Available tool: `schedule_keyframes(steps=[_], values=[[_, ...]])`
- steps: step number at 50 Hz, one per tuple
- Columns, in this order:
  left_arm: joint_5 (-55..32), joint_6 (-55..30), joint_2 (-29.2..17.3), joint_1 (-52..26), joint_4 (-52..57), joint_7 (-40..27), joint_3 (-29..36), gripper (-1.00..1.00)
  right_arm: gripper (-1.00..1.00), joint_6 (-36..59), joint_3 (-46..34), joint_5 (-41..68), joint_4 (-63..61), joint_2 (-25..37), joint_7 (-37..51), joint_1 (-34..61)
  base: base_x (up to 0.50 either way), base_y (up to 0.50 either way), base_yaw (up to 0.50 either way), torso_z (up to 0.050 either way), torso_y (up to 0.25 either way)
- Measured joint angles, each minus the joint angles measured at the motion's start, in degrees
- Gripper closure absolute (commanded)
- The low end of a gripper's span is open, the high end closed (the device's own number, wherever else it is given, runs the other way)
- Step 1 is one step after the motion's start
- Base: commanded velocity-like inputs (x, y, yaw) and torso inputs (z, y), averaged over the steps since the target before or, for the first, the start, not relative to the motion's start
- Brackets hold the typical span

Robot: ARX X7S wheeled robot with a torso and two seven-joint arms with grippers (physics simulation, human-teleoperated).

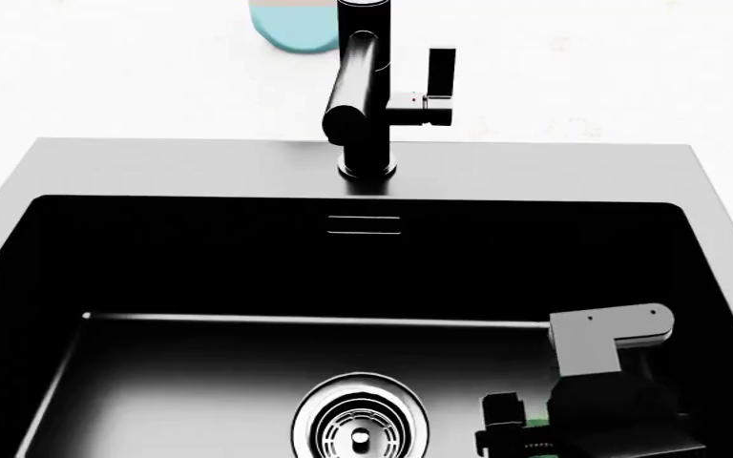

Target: Pick the pan and sponge and place them into the sink. Then turn on the water.

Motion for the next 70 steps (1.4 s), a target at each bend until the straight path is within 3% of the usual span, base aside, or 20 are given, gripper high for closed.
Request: schedule_keyframes(steps=[16, 35, 55, 70], values=[[-0.4, -0.3, -0.3, -0.5, 0.0, -0.4, 0.4, -1.0, -1.0, 8.7, 8.2, 8.0, -23.9, 6.2, 7.3, -2.6, 0.0, 0.0, 0.0, 0.0, 0.0], [-1.4, -1.5, -0.9, -2.3, -0.1, -0.8, 1.3, -1.0, -1.0, 0.2, 18.6, 14.0, -49.0, 9.0, 9.7, -16.7, 0.0, 0.0, 0.0, 0.0, 0.0], [-2.0, -2.5, -1.5, -3.4, 0.0, -1.6, 1.6, -1.0, -1.0, -3.4, 24.2, 15.4, -62.7, 13.8, 11.9, -27.6, 0.0, 0.03, 0.0, 0.0, 0.0], [-2.0, -2.5, -1.6, -3.6, -0.2, -2.1, 2.1, -1.0, -1.0, -4.5, 25.1, 15.5, -64.7, 14.6, 12.0, -29.7, 0.0, 0.49, 0.0, 0.0, 0.0]])
